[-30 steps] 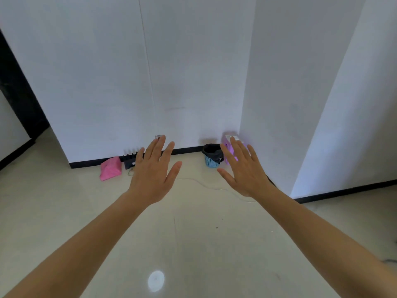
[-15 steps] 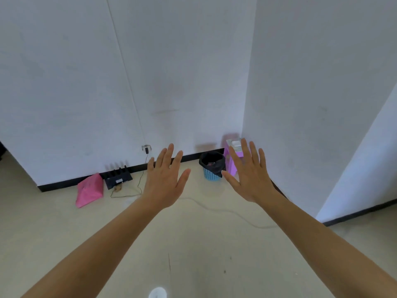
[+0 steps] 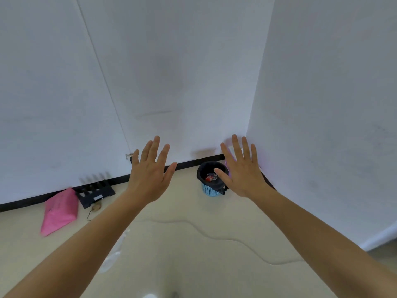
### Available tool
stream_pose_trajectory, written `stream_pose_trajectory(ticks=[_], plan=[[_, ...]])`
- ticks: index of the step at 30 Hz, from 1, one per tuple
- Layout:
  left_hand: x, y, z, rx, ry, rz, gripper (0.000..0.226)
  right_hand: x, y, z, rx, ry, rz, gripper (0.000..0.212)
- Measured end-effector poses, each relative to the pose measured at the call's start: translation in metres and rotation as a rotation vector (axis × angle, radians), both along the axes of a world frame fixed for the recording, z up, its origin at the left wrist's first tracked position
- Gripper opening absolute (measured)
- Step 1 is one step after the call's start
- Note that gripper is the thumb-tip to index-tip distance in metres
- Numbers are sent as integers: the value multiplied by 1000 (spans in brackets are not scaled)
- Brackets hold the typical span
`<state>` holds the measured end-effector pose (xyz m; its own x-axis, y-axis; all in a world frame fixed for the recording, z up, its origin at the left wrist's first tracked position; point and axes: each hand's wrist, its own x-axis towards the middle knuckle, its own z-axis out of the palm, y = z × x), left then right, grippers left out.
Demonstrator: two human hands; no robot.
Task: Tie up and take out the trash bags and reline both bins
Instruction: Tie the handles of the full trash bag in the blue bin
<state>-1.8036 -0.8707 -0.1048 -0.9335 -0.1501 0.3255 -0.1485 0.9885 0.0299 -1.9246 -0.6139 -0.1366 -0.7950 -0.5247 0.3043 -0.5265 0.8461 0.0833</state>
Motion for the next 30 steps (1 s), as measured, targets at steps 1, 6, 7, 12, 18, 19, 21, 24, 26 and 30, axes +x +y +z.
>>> stream_pose_trajectory(ticks=[1,6,7,12,18,19,21,24,26,30], plan=[[-26,-16,-6,22,-7,-1,71,-23,-12,-6,22,-16,-5,82],[-165,-79,-13,38,-126,-70,68,-136,-61,-17,75,-125,-107,84],[-193,-88,-13,26,-144,-96,68,-155,-67,-19,76,-143,-137,84],[-323,-99,-22,21,-201,-212,66,-232,-73,-39,64,-205,-227,84],[-467,-81,-72,-6,-320,-289,64,-346,-59,-89,-14,-277,-327,73],[-488,-77,-80,6,-350,-289,64,-364,-58,-98,-36,-325,-363,73],[-527,-72,-95,5,-399,-306,64,-400,-57,-116,-48,-415,-418,77],[-580,-71,-105,-30,-433,-353,63,-454,-62,-136,19,-483,-451,80],[-608,-77,-106,-22,-435,-358,62,-481,-72,-139,49,-525,-484,82],[-650,-111,-110,5,-416,-376,63,-522,-102,-144,83,-544,-476,83]])
